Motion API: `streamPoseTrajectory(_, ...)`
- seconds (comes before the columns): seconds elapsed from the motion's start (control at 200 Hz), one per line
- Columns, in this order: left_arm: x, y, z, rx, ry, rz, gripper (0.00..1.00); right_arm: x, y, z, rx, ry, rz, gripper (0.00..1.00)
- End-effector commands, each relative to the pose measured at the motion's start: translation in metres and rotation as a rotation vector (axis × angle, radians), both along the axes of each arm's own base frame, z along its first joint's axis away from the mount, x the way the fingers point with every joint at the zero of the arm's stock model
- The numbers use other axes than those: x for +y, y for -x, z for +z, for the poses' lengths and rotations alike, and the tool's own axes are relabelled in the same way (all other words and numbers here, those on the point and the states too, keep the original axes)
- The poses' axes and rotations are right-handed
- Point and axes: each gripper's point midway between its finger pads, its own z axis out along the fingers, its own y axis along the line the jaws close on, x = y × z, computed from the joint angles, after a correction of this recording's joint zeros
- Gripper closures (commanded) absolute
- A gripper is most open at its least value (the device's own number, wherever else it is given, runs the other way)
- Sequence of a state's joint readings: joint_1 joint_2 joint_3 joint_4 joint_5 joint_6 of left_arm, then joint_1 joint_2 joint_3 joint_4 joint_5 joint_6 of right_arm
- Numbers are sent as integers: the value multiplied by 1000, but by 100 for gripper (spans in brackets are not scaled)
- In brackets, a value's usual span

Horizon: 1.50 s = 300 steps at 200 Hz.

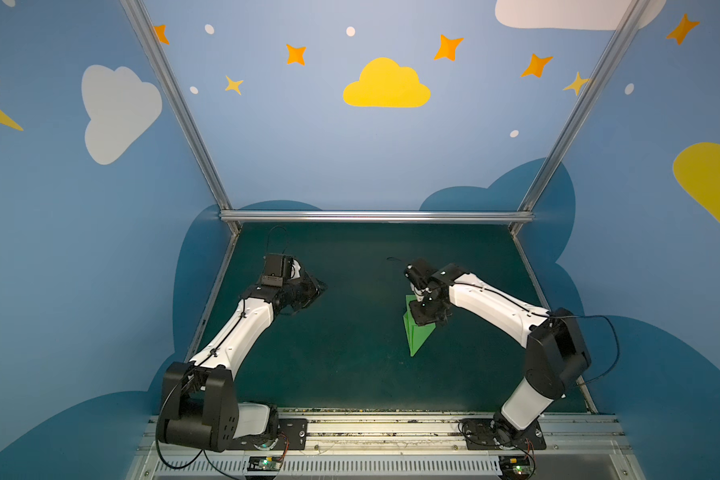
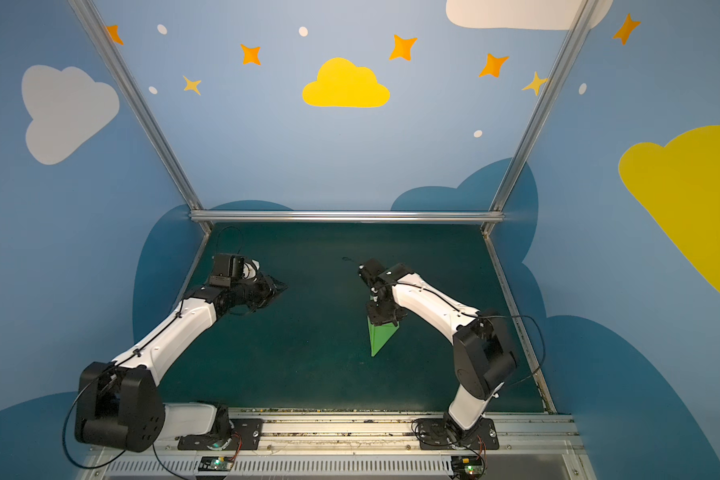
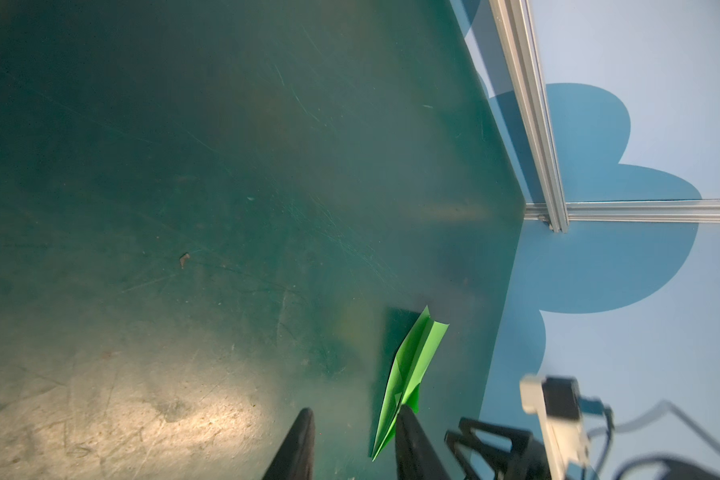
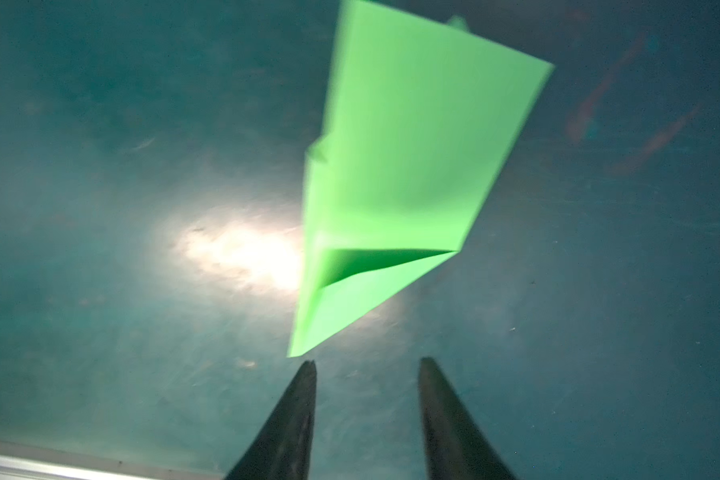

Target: Fold a paper plane with a square sheet of paper (fold left side to right side)

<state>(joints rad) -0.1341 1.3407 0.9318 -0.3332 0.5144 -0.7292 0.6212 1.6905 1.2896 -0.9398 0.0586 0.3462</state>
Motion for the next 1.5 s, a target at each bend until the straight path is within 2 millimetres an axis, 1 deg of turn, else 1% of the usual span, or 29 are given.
streamPoseTrajectory(0.0,-11,5,4,-9,7,-45,64,2,-9,-8,31,-152,-32,74)
streamPoseTrajectory(0.07,-17,6,3,-7,7,-56,63,-5,-15,-19,53,-187,-72,83)
streamPoseTrajectory(0.12,-22,7,3,-8,7,-64,63,-9,-16,-27,65,-195,-92,87)
streamPoseTrajectory(0.225,-33,6,2,-3,6,-87,62,-10,-14,-43,86,-205,-113,88)
streamPoseTrajectory(0.375,-48,5,0,6,-2,-126,61,-8,-6,-63,121,-219,-139,90)
streamPoseTrajectory(0.491,-56,5,-3,10,-4,-146,61,-6,1,-70,140,-241,-159,91)
streamPoseTrajectory(0.631,-64,4,-9,21,0,-167,61,-1,15,-77,167,-260,-183,91)
streamPoseTrajectory(0.781,-72,2,-14,23,13,-189,61,10,35,-86,203,-288,-216,88)
streamPoseTrajectory(0.846,-76,1,-16,29,16,-201,61,17,43,-89,210,-303,-227,88)
streamPoseTrajectory(0.991,-85,3,-24,41,12,-235,60,46,61,-91,222,-330,-219,87)
streamPoseTrajectory(1.071,-88,4,-29,53,5,-252,60,65,68,-89,222,-340,-201,87)
streamPoseTrajectory(1.111,-91,6,-32,59,1,-264,60,74,69,-85,218,-353,-189,87)
streamPoseTrajectory(1.181,-96,9,-35,61,-2,-289,59,86,67,-69,197,-380,-165,86)
streamPoseTrajectory(1.256,-102,15,-38,64,-7,-318,58,89,61,-47,154,-402,-149,83)
streamPoseTrajectory(1.301,-107,20,-40,64,-13,-343,58,86,57,-34,121,-406,-141,80)
streamPoseTrajectory(1.397,-121,33,-43,56,-26,-397,59,67,49,-14,73,-413,-162,73)
streamPoseTrajectory(1.442,-129,41,-44,49,-30,-428,62,55,46,-11,63,-427,-190,70)
streamPoseTrajectory(1.497,-140,51,-48,44,-35,-467,68,39,42,-7,54,-453,-231,65)
